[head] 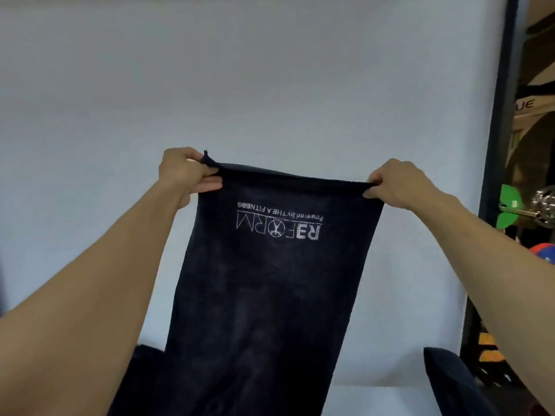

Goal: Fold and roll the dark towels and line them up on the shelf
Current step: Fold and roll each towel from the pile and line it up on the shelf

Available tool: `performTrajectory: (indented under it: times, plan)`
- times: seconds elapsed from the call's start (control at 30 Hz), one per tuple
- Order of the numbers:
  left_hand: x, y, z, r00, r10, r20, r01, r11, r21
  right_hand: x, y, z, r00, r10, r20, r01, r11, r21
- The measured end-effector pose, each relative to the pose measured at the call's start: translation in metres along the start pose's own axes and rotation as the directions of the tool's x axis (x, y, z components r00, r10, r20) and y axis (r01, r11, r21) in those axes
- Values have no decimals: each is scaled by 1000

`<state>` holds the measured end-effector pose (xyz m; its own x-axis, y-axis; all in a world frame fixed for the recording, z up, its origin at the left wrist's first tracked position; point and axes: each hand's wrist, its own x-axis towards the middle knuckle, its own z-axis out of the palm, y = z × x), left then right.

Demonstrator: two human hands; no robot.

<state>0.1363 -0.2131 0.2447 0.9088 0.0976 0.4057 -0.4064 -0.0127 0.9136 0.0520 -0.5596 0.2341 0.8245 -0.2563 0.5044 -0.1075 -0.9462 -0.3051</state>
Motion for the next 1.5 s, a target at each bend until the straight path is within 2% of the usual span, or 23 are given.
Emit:
performTrajectory:
  times: [0.1, 0.17, 0.23, 0.33, 0.43, 0.6, 0.73, 0.83, 0.93, 1.0, 1.07, 1.17, 1.27, 1.37, 1.43, 1.5]
  plan:
    - [14, 40, 9, 985, 153, -86, -162, 981, -110, 28, -16, -29, 955, -11, -298, 83, 970, 229]
    - [18, 70, 7, 959, 249, -132, -268, 952, -150, 39, -30, -55, 895, 21, -446, 203, 870, 449]
    - [16, 97, 1, 936, 313, -162, -340, 923, -182, 43, -45, -82, 850, 76, -521, 288, 761, 581]
    - [3, 126, -12, 908, 376, -185, -413, 879, -238, 34, -62, -119, 800, 150, -581, 360, 656, 664]
    - [-20, 140, -27, 895, 411, -172, -445, 841, -306, 7, -76, -145, 770, 157, -619, 427, 595, 681]
    - [-79, 154, -68, 905, 395, -160, -425, 811, -403, -67, -106, -169, 746, 123, -655, 488, 569, 662]
    - [-135, 144, -104, 916, 381, -126, -401, 846, -352, -143, -118, -165, 760, 144, -634, 450, 587, 673]
    - [-180, 120, -129, 929, 356, -98, -369, 881, -295, -201, -124, -147, 830, 167, -533, 356, 576, 736]
    - [-222, 86, -156, 949, 309, -67, -316, 917, -245, -252, -117, -126, 921, 144, -361, 224, 564, 795]
    - [-247, 59, -174, 963, 267, -23, -265, 940, -215, -284, -102, -111, 979, 59, -197, 136, 531, 836]
    - [-266, 28, -189, 976, 212, 37, -202, 960, -193, -310, -84, -93, 998, -52, -22, 46, 514, 857]
    - [-281, -24, -201, 993, 81, 90, -69, 990, -127, -331, -62, -57, 967, -113, 230, -142, 510, 848]
    - [-281, -84, -201, 984, -102, 143, 94, 993, 65, -336, -38, -4, 904, 13, 426, -347, 604, 718]
    - [-272, -154, -195, 922, -324, 214, 246, 914, 322, -340, -12, 63, 804, 140, 578, -470, 744, 475]
    - [-262, -193, -188, 859, -456, 234, 328, 839, 434, -338, 0, 106, 739, 184, 648, -526, 759, 384]
    - [-245, -221, -176, 832, -503, 234, 349, 802, 484, -326, 10, 139, 712, 197, 674, -561, 738, 376]
